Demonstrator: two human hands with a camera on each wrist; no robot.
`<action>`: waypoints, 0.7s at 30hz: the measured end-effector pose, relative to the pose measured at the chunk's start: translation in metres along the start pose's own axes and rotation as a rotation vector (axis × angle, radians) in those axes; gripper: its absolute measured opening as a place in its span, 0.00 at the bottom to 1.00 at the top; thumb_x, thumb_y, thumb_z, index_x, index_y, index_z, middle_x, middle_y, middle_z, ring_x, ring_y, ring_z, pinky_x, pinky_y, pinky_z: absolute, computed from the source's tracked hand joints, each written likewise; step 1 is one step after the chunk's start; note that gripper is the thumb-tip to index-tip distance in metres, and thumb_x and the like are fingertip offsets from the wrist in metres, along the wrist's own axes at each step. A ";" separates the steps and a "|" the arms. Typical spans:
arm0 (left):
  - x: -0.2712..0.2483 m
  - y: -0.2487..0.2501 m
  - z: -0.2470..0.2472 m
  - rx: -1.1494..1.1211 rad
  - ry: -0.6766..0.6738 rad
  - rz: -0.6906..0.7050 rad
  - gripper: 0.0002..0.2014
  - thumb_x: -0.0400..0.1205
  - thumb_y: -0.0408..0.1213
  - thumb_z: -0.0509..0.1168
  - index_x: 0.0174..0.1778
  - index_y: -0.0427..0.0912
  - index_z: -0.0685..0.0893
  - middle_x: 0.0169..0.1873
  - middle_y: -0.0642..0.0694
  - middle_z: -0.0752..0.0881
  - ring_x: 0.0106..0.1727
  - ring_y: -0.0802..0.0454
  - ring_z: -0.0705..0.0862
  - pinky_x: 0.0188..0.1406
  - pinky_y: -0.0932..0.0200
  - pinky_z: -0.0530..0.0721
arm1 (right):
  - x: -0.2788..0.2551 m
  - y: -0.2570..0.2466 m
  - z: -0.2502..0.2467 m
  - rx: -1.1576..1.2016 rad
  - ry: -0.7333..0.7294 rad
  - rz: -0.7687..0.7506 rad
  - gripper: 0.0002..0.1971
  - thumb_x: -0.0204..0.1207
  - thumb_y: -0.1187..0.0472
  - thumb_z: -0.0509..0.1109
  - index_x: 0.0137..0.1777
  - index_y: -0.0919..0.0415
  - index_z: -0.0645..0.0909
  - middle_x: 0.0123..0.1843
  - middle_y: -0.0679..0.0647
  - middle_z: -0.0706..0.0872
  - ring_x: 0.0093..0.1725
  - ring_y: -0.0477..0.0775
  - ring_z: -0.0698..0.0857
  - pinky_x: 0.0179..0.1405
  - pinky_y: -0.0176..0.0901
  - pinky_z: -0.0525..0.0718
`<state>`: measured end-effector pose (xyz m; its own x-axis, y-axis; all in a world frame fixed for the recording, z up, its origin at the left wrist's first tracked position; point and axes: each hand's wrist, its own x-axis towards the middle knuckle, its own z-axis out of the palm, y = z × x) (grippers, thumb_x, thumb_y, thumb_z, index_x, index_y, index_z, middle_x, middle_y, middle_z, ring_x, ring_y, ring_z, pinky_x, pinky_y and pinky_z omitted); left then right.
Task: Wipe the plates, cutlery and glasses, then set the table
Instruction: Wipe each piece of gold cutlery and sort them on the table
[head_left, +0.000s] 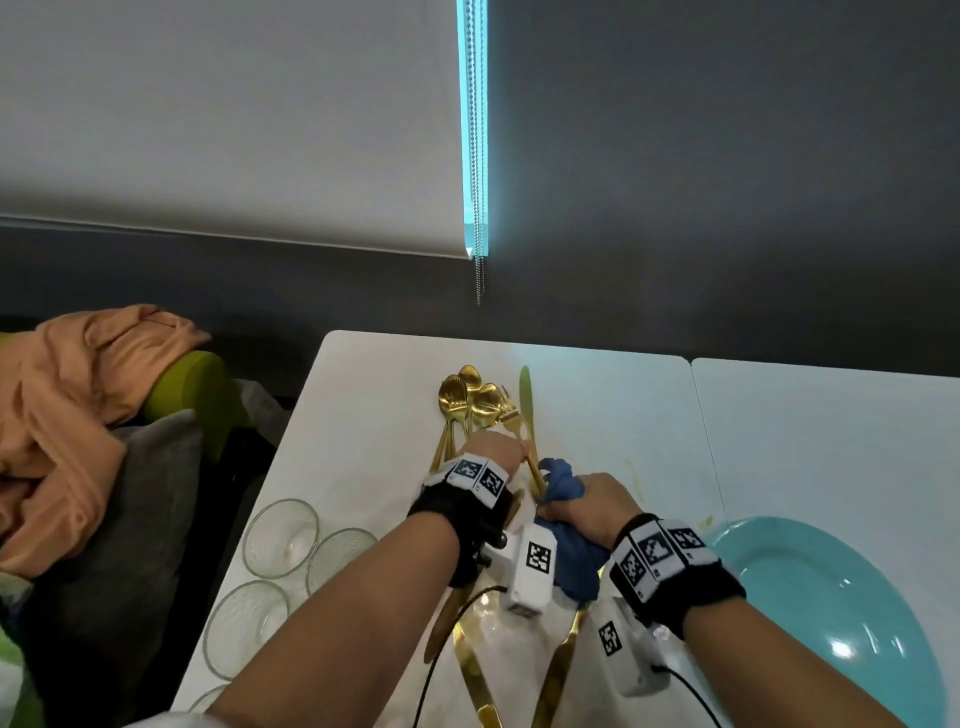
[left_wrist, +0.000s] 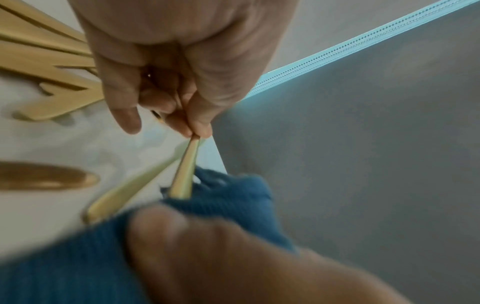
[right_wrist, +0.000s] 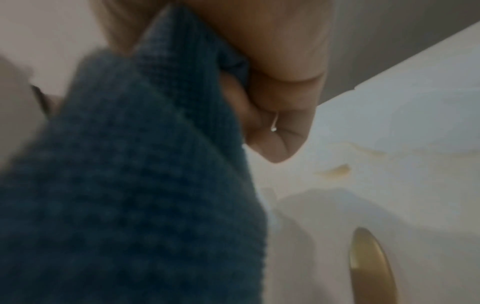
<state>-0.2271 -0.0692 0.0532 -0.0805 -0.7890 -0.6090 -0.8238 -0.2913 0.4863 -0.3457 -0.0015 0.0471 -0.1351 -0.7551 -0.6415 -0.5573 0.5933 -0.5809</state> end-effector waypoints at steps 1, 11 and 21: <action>0.016 -0.005 -0.001 0.055 0.031 0.017 0.21 0.86 0.33 0.55 0.77 0.37 0.64 0.71 0.37 0.74 0.71 0.39 0.75 0.66 0.50 0.76 | 0.000 -0.001 -0.003 -0.036 0.017 -0.001 0.14 0.69 0.56 0.75 0.52 0.63 0.86 0.55 0.62 0.88 0.55 0.59 0.85 0.54 0.44 0.80; 0.052 -0.031 -0.018 0.369 0.229 -0.024 0.08 0.83 0.31 0.57 0.50 0.41 0.82 0.59 0.40 0.85 0.61 0.41 0.83 0.55 0.56 0.80 | -0.022 0.046 -0.041 -0.014 0.164 0.059 0.06 0.67 0.55 0.77 0.40 0.55 0.85 0.48 0.56 0.88 0.53 0.56 0.85 0.54 0.43 0.81; -0.008 -0.019 0.039 0.149 0.103 0.063 0.16 0.77 0.45 0.69 0.58 0.43 0.81 0.55 0.43 0.86 0.56 0.45 0.84 0.54 0.57 0.83 | -0.050 0.086 -0.055 0.089 0.178 0.065 0.09 0.68 0.57 0.77 0.30 0.52 0.81 0.39 0.53 0.86 0.45 0.54 0.84 0.44 0.40 0.77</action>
<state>-0.2325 -0.0363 0.0240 -0.0834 -0.8564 -0.5094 -0.8937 -0.1618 0.4184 -0.4321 0.0718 0.0571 -0.3155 -0.7475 -0.5846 -0.4692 0.6584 -0.5886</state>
